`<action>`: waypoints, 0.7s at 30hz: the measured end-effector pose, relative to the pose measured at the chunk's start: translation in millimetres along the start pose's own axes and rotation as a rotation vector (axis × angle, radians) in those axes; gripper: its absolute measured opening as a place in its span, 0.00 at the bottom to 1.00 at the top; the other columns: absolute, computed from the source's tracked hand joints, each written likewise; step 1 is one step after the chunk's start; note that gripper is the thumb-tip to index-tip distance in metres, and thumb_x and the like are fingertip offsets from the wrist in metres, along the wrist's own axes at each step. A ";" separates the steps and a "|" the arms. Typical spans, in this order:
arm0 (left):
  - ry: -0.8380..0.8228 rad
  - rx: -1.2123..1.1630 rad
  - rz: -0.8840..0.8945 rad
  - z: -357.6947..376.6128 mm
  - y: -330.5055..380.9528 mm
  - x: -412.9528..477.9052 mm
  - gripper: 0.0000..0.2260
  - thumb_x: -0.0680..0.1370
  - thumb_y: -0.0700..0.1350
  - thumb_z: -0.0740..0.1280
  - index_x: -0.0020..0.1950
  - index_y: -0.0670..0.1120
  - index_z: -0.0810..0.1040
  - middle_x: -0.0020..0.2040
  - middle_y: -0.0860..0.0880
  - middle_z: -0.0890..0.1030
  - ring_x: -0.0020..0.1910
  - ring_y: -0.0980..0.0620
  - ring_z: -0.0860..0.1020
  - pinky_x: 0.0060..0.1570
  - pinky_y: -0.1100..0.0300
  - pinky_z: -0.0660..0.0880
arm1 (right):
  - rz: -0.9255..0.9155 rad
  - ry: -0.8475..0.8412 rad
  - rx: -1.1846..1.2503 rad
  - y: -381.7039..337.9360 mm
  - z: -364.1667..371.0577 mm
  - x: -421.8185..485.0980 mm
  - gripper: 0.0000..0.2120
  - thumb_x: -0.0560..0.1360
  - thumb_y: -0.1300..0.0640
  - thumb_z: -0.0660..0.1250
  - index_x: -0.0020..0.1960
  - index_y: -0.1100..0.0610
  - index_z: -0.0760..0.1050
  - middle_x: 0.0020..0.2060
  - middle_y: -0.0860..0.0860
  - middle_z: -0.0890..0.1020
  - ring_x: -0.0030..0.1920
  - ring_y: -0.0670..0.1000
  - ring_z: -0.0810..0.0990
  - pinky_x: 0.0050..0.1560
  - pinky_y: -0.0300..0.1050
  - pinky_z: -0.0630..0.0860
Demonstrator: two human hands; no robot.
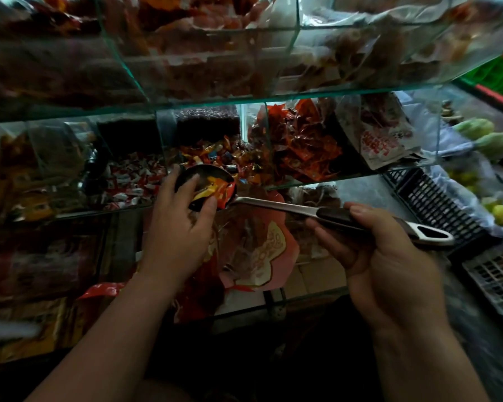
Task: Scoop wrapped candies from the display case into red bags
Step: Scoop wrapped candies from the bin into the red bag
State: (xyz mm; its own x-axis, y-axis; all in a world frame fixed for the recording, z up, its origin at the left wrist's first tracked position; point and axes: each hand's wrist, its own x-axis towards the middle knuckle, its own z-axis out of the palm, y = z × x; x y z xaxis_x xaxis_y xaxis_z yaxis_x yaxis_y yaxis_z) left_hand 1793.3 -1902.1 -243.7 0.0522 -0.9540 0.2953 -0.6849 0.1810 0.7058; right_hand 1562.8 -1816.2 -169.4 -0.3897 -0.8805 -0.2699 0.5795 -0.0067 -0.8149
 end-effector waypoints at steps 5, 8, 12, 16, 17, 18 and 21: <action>-0.014 -0.082 -0.070 5.5 -5.6 28.6 0.33 0.82 0.64 0.59 0.83 0.58 0.49 0.84 0.56 0.51 0.81 0.58 0.50 0.78 0.52 0.52 | 0.027 0.042 0.069 9.2 34.7 18.8 0.08 0.81 0.64 0.64 0.45 0.64 0.77 0.32 0.58 0.86 0.35 0.56 0.88 0.34 0.39 0.83; -0.074 -0.139 -0.150 10.5 -8.9 34.3 0.37 0.80 0.67 0.60 0.83 0.58 0.46 0.84 0.55 0.51 0.82 0.52 0.53 0.79 0.45 0.57 | -0.065 0.064 0.090 27.6 51.6 33.0 0.05 0.80 0.63 0.68 0.45 0.63 0.79 0.37 0.59 0.87 0.40 0.55 0.89 0.39 0.43 0.85; -0.094 -0.137 -0.178 18.4 -10.2 32.7 0.35 0.81 0.64 0.63 0.83 0.56 0.52 0.82 0.52 0.57 0.80 0.50 0.58 0.74 0.50 0.61 | -0.523 -0.135 -0.470 62.1 61.0 55.2 0.04 0.78 0.63 0.72 0.50 0.57 0.85 0.45 0.51 0.88 0.50 0.48 0.87 0.51 0.45 0.84; -0.029 -0.158 -0.149 15.6 -11.9 27.8 0.31 0.81 0.59 0.66 0.81 0.55 0.60 0.79 0.53 0.64 0.76 0.53 0.65 0.63 0.62 0.63 | -0.895 -0.531 -1.071 73.8 59.1 71.1 0.10 0.80 0.61 0.70 0.60 0.61 0.83 0.63 0.58 0.83 0.67 0.52 0.80 0.69 0.40 0.74; -0.023 -0.175 -0.145 13.6 -12.5 25.8 0.30 0.81 0.58 0.67 0.81 0.56 0.60 0.78 0.54 0.64 0.75 0.54 0.66 0.62 0.64 0.63 | -0.925 -0.569 -1.095 73.9 54.9 71.8 0.10 0.80 0.61 0.70 0.61 0.60 0.82 0.65 0.58 0.82 0.68 0.52 0.79 0.70 0.37 0.73; -0.025 -0.197 -0.142 11.6 -12.9 23.7 0.30 0.81 0.57 0.67 0.80 0.56 0.61 0.78 0.54 0.65 0.74 0.54 0.66 0.62 0.64 0.65 | -0.939 -0.571 -1.088 72.3 51.1 70.2 0.11 0.80 0.61 0.70 0.61 0.60 0.82 0.66 0.59 0.81 0.70 0.53 0.78 0.70 0.40 0.73; -0.057 -0.229 -0.162 8.0 -11.4 14.2 0.32 0.80 0.57 0.69 0.81 0.57 0.58 0.79 0.54 0.64 0.75 0.53 0.66 0.71 0.49 0.70 | -0.976 -0.478 -0.996 67.4 37.8 60.9 0.11 0.79 0.62 0.70 0.61 0.62 0.82 0.65 0.60 0.82 0.70 0.53 0.79 0.68 0.52 0.78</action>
State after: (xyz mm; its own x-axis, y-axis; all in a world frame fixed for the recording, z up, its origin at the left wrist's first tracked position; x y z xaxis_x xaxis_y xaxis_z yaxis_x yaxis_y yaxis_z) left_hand 1796.0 -1919.6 -252.8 0.1028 -0.9855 0.1347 -0.4886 0.0679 0.8699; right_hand 1605.2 -1888.2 -221.4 0.0549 -0.7898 0.6108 -0.5655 -0.5288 -0.6329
